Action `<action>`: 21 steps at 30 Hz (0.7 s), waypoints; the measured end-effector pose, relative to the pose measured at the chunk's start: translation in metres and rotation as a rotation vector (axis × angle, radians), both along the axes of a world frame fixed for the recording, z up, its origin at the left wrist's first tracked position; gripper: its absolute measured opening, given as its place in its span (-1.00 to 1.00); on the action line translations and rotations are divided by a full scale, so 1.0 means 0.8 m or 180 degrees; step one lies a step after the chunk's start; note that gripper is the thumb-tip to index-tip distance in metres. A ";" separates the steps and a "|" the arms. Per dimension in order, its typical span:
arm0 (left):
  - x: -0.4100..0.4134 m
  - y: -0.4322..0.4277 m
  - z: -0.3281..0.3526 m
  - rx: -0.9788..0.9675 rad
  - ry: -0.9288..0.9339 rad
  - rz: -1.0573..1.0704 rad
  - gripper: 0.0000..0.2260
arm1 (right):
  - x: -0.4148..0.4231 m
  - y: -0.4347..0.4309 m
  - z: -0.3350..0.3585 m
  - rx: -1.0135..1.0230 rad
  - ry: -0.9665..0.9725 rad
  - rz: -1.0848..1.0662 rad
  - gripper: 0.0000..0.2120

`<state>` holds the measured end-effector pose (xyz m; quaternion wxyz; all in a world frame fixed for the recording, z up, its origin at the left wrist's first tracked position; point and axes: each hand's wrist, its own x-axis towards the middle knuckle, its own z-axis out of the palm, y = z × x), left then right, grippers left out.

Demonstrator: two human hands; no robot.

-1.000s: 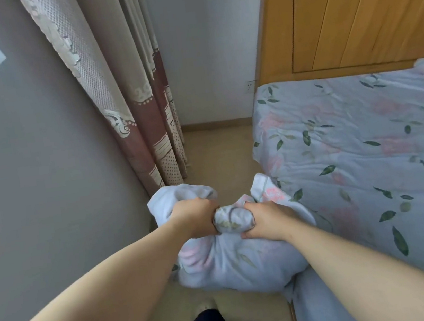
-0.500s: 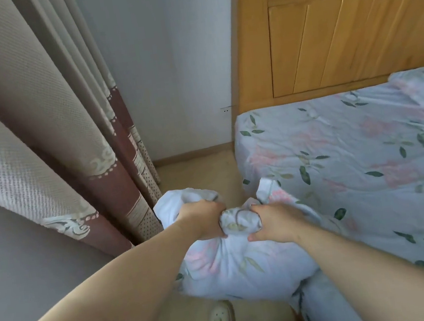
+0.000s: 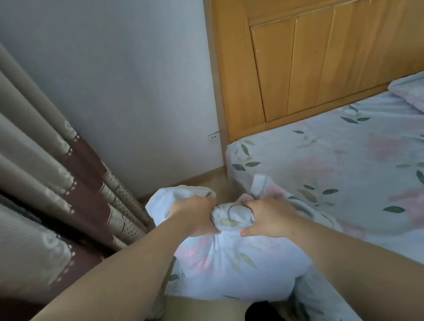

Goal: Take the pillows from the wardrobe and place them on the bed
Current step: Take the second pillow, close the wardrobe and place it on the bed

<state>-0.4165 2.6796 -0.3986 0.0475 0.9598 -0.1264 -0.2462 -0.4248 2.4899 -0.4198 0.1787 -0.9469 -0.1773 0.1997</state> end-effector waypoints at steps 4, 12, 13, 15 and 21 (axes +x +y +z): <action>0.077 -0.023 0.010 0.0020 0.0066 0.0010 -0.76 | 0.076 -0.022 0.003 0.0046 0.0079 -0.0066 -0.45; 0.202 -0.051 0.015 -0.0055 0.0136 -0.0339 -0.77 | 0.182 -0.046 0.000 0.0211 0.0206 -0.0324 -0.46; 0.215 -0.054 0.014 -0.0094 0.0151 -0.0407 -0.77 | 0.192 -0.047 -0.002 0.0202 0.0211 -0.0344 -0.47; 0.246 -0.061 0.011 -0.0129 0.0239 -0.0589 -0.79 | 0.212 -0.050 -0.001 0.0029 0.0237 -0.0465 -0.44; 0.333 -0.090 0.019 -0.0100 0.0370 -0.1327 -0.76 | 0.255 -0.059 0.026 -0.0001 0.0735 -0.1070 -0.58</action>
